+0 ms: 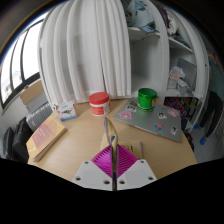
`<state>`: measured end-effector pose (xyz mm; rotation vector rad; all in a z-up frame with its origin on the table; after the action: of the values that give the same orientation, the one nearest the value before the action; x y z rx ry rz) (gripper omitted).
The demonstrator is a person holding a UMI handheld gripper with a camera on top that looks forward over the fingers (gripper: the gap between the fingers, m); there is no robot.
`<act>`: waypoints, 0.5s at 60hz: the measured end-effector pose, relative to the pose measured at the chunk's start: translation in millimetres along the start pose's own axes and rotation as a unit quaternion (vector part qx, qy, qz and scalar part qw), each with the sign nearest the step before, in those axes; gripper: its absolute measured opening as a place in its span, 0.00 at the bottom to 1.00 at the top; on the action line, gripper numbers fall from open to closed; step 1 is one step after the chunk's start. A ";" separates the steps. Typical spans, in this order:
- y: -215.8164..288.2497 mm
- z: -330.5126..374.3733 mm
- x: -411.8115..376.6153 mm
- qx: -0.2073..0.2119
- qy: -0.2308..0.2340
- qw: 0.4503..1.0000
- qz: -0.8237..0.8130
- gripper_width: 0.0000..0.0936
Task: Fold towel
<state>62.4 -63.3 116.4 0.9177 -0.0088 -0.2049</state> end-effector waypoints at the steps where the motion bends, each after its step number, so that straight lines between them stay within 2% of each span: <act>1: -5.1 -5.2 12.6 -0.005 -0.004 1.000 -0.003 0.04; 5: -21.4 -16.2 38.5 -0.041 -0.028 0.999 -0.014 0.04; 10: -57.1 -36.1 62.0 -0.099 -0.034 0.994 -0.018 0.04; 11: -53.7 -39.2 64.5 -0.068 -0.026 0.997 -0.023 0.04; 12: -55.8 -42.1 66.4 -0.061 -0.025 0.998 -0.024 0.04; 14: -55.4 -42.2 67.2 -0.067 -0.021 0.997 -0.024 0.04; 15: -38.5 -40.7 61.0 -0.065 -0.020 0.997 -0.026 0.04; 19: -50.9 -41.1 65.2 -0.085 -0.021 0.995 -0.041 0.07; 21: -49.9 -39.5 66.1 -0.094 -0.022 0.994 -0.048 0.16; 22: -49.1 -37.7 66.9 -0.097 -0.024 0.994 -0.053 0.23; 27: -39.2 -18.2 69.7 -0.094 -0.032 0.993 -0.065 0.72; 30: -32.0 -3.7 71.5 -0.079 -0.029 0.995 -0.063 0.88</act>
<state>127.3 -92.1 83.2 0.7551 0.0119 -0.3438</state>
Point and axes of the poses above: the point between the fingertips, and its own axes, seen from behind it with the camera up: x to the right, y up, z backward, against the way the camera looks, the point moved 8 cm from there along z, backward, against the way the camera looks, and after that the axes turned 1 degree about -x, right-handed, at the moved point
